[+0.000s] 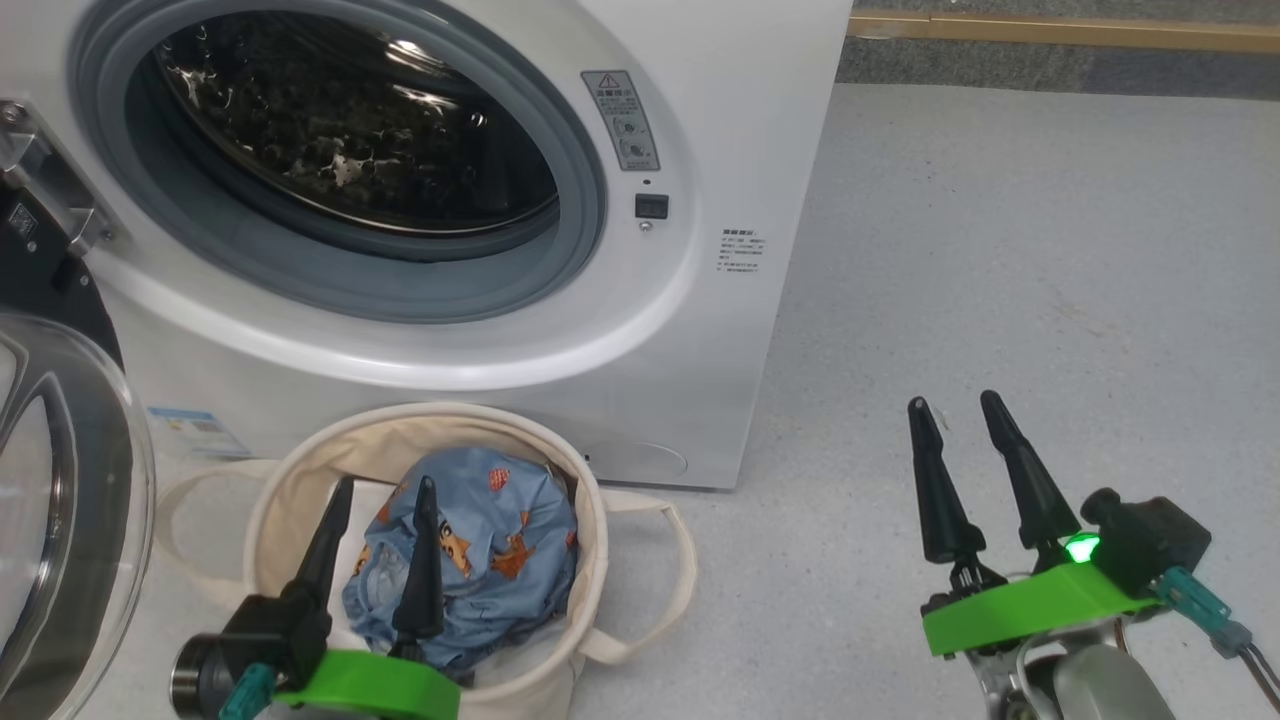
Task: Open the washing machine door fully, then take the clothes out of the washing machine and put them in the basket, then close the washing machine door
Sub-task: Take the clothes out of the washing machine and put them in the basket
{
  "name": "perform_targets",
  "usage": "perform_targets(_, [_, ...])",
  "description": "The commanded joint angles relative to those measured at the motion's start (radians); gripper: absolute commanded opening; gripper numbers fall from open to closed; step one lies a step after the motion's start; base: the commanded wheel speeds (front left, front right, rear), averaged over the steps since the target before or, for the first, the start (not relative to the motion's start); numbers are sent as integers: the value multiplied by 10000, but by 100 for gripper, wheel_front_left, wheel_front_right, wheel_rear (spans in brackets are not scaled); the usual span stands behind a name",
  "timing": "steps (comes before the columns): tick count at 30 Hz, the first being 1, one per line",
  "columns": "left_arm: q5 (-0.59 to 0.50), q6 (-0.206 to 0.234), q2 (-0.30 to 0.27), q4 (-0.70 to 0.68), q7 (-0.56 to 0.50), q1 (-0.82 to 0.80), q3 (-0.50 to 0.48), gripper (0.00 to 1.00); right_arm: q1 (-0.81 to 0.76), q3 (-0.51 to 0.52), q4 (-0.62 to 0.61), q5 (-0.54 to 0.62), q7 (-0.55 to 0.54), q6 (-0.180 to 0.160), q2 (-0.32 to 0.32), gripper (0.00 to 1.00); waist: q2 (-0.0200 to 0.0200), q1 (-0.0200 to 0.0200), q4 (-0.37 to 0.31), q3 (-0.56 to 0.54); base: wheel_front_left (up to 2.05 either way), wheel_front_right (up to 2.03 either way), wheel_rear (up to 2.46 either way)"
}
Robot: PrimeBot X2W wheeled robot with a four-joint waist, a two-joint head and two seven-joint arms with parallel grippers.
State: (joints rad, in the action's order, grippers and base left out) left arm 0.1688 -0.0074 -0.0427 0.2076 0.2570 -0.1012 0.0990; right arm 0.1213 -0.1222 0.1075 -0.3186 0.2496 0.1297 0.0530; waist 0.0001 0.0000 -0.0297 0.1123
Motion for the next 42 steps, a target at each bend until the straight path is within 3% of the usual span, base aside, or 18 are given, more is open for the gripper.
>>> perform_targets(1, [-54, 89, -76, -256, 47, -209, -253, 100, 175, -251, -274, -30, 122, 10, -28, 100, -1, 0, -1, -19, 0, 0, 0])
perform_targets(14, [-152, 121, -76, -259, 47, -137, -157, 100, 166, 91, 47, 487, 122, 10, -28, 100, -1, 0, 19, -115, 0, 0, 0])
perform_targets(35, [-339, 96, -76, -176, 47, -195, -92, 100, 238, 101, 214, 69, 122, 10, -28, 100, -1, 0, 20, -13, 0, 0, 0])
perform_targets(42, [77, 111, -76, -12, 47, -233, -132, 100, 272, 101, 241, 33, 122, 10, -28, 100, -1, 0, 30, 49, 0, 0, 0])
